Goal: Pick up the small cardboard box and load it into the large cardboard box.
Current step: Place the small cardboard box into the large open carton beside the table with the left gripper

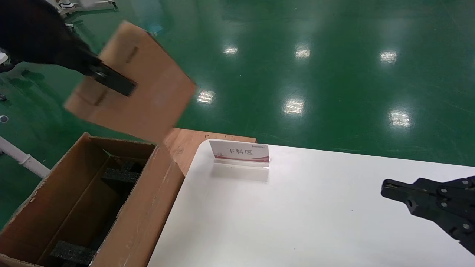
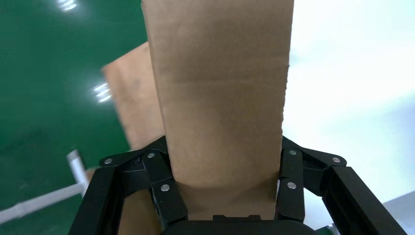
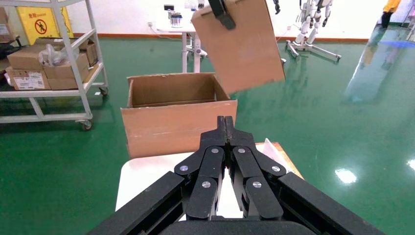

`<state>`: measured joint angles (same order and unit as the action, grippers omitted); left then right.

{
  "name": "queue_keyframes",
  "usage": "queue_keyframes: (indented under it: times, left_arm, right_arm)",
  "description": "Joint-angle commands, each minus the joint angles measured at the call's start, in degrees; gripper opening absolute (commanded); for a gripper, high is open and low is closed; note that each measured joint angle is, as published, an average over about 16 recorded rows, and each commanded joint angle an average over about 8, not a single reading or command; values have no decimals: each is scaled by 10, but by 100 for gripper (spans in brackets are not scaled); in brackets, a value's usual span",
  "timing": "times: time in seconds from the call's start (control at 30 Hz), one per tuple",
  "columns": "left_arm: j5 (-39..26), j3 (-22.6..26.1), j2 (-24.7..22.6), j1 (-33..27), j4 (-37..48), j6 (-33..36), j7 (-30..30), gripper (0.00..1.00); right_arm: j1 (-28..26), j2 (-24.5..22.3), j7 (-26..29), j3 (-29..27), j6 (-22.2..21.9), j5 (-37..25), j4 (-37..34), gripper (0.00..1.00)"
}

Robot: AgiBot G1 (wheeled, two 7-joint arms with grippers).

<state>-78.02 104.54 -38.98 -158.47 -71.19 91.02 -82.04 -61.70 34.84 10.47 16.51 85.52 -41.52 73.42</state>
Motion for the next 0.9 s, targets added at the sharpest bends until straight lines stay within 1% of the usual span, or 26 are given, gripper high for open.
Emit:
queue_keyframes:
  times: [0.03,0.17,0.27,0.57,0.9]
  left_arm:
    - [-5,19,-1,-23,-2,4,4,0]
    - [2,71,-8,-51,0,3,7,0]
    - [11,101,-17,-63,7,2,11,0]
    - [40,184,-50,-74,32,4,17,0]
    - [64,274,-63,-86,71,5,27,0]
  right_arm:
    - [0,0,0,0,0,0,0,100]
    - [0,0,0,0,0,0,0,100]
    - [0,0,0,0,0,0,0,100]
    - [0,0,0,1,0,0,0,100]
    - [0,0,-1,1,0,1,0,100]
